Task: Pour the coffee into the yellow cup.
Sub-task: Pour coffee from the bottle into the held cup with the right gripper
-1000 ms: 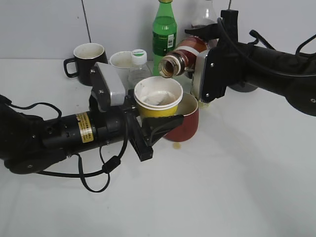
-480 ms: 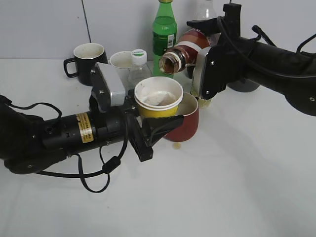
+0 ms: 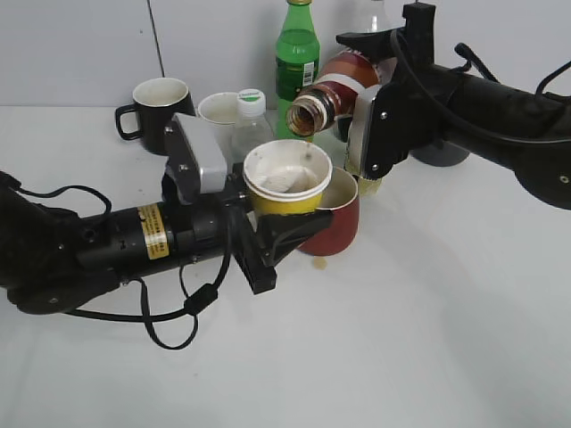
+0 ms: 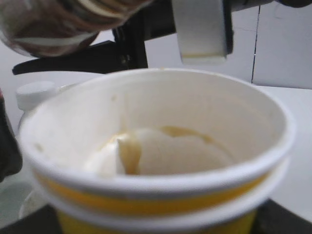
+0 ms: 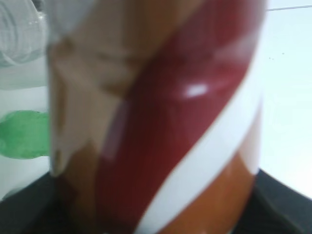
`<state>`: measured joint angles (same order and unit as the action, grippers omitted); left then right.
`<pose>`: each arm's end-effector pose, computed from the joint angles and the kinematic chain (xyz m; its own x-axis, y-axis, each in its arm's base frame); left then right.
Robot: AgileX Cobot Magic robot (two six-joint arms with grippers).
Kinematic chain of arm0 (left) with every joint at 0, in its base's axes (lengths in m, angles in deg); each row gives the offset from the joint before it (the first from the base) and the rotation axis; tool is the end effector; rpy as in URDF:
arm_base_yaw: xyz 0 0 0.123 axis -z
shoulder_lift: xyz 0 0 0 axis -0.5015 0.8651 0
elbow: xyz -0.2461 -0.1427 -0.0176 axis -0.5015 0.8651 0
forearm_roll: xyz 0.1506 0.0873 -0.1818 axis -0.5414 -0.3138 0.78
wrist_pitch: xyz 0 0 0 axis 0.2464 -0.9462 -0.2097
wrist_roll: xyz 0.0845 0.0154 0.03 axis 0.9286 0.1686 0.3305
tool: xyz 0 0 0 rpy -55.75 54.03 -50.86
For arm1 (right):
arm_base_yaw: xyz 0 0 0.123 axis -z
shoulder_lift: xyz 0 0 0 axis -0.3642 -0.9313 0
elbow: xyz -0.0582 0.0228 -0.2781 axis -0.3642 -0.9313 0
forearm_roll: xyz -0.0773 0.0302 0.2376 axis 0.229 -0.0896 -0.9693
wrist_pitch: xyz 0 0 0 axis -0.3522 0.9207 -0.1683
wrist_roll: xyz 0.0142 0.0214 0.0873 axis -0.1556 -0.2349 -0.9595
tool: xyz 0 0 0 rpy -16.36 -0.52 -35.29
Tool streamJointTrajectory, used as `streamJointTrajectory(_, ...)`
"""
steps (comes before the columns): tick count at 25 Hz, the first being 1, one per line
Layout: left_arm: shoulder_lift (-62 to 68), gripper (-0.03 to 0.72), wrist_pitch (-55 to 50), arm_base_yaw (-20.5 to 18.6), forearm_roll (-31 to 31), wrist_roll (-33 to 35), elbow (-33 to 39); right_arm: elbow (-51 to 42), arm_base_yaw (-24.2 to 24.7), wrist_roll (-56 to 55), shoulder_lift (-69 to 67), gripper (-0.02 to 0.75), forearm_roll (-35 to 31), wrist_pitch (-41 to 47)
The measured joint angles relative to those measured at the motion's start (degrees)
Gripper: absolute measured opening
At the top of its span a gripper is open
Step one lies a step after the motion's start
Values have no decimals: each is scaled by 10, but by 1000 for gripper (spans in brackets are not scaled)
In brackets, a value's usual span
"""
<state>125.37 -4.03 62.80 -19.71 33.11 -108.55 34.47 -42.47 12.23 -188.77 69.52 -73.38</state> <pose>0.2551 -0.2275 0.1344 0.0244 0.0830 -0.9962 0.9332 0.3554 0.0525 0.3317 0.1611 0.2049 0.6466 -0.7556 -0.1048 -0.1124 0.0415 -0.9928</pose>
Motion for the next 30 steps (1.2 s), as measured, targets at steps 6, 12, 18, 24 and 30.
streamJointTrajectory(6, 0, 433, 0, 0, -11, 0, 0, 0, 0, 8, 0, 505, 0, -2)
streamJointTrajectory(12, 0, 433, 0, 0, -12, 0, 0, 0, 0, 13, 0, 505, 0, -3)
streamJointTrajectory(18, 0, 426, 0, 0, -12, 0, 0, 0, 0, 27, 0, 505, 0, -4)
streamJointTrajectory(24, 0, 425, 0, 0, -13, 0, 0, 0, 0, 29, 0, 505, 0, -4)
streamJointTrajectory(30, 0, 425, 0, 0, -13, 0, 0, 0, 0, 32, 0, 505, 0, -4)
